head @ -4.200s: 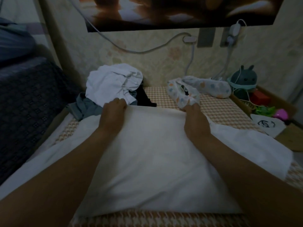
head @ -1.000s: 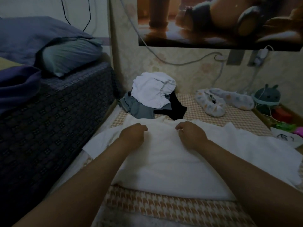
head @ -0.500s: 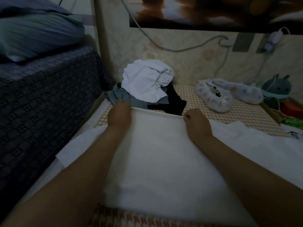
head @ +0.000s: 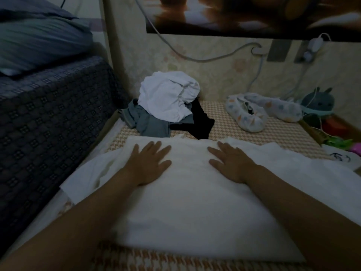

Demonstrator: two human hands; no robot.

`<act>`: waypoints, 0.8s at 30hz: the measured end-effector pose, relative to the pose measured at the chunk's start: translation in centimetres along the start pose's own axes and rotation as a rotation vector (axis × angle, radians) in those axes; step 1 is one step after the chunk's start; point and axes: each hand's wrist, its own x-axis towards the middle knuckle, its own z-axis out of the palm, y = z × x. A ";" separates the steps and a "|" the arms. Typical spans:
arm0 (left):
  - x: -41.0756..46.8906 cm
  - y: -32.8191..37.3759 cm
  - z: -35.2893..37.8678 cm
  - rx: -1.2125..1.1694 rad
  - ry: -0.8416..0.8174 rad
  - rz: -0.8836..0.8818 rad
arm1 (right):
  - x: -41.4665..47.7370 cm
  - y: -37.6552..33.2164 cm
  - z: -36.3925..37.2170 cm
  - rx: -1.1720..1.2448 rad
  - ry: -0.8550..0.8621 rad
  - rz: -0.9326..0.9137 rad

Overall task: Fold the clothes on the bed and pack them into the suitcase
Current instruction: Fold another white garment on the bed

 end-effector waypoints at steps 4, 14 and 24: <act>-2.2 -0.8 -0.1 0.042 -0.033 -0.143 | -0.2 -1.4 -0.5 -0.175 0.032 0.113; -12.4 -1.8 0.0 0.156 0.068 0.149 | -5.8 -18.9 1.1 0.095 -0.002 -0.187; -15.0 -0.5 -3.3 0.175 -0.173 0.012 | -9.7 -16.0 1.3 -0.001 -0.076 -0.274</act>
